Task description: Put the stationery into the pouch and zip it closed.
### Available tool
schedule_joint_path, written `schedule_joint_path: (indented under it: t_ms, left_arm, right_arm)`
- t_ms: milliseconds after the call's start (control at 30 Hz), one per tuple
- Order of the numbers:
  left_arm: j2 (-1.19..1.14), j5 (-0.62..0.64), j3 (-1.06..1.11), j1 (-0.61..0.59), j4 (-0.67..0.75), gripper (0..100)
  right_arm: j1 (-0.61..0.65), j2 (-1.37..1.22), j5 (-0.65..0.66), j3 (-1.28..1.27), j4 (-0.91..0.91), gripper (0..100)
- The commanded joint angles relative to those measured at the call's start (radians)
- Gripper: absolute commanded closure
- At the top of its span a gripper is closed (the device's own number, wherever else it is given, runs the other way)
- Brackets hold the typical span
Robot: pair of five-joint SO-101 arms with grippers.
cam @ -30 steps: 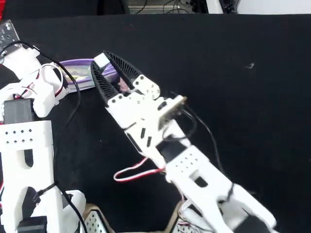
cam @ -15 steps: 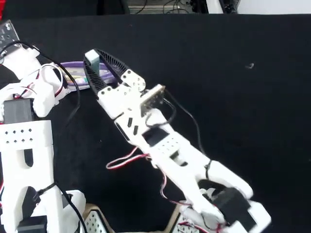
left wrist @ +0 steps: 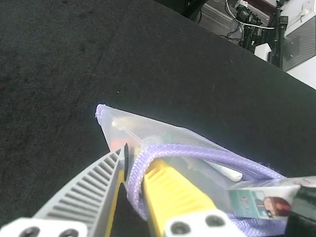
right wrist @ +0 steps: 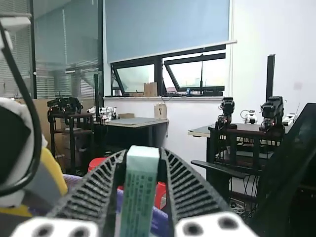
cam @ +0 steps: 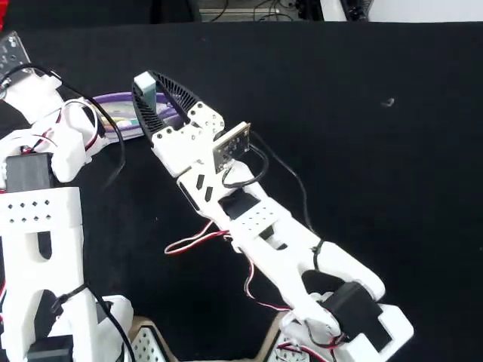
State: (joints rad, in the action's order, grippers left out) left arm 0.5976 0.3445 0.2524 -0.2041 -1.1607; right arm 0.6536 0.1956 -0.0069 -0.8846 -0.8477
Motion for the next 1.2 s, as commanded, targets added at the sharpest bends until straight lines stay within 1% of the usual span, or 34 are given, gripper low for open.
schedule_joint_path:
  t_ms: [0, 100, 167, 300, 433, 567, 667, 767, 833, 933, 1067, 1167]
  left_arm:
    - [0.003, 0.009, 0.008, -0.012, 0.018, 97]
    - [0.006, 0.009, 0.036, -0.013, 0.038, 97]
    - [0.009, 0.008, 0.051, -0.015, 0.057, 97]
    - [0.009, 0.009, 0.051, -0.041, 0.064, 97]
    - [0.011, 0.009, 0.050, -0.056, 0.064, 97]
    - [0.011, 0.009, 0.050, -0.053, 0.064, 97]
    - [0.011, 0.009, 0.050, -0.053, 0.064, 97]
    - [0.011, 0.009, 0.050, -0.053, 0.064, 97]
    - [0.011, 0.009, 0.050, -0.051, 0.064, 97]
    - [0.011, 0.009, 0.050, -0.050, 0.064, 97]
    - [0.011, 0.009, 0.050, -0.051, 0.064, 97]
    - [0.011, 0.009, 0.050, -0.053, 0.064, 97]
  right_arm:
    - [-0.012, -0.012, 0.005, 0.013, -0.005, 96.2]
    - [-0.012, -0.019, 0.005, 0.008, 0.014, 86.7]
    - [-0.012, -0.008, 0.005, 0.025, 0.089, 83.5]
    - [-0.015, 0.031, 0.005, 0.096, 0.292, 83.2]
    - [-0.020, 0.124, 0.011, 0.108, 0.427, 83.2]
    - [-0.080, 0.292, 0.011, 0.090, 0.580, 83.5]
    - [-0.124, 0.441, 0.008, 0.090, 0.740, 83.5]
    - [-0.138, 0.587, 0.011, 0.085, 0.918, 83.5]
    - [-0.138, 0.659, 0.011, 0.053, 0.990, 83.5]
    - [-0.138, 0.702, 0.012, -0.059, 0.956, 83.5]
    - [-0.140, 0.656, 0.012, -0.242, 0.741, 83.6]
    - [-0.137, 0.582, 0.012, -0.318, 0.598, 83.6]
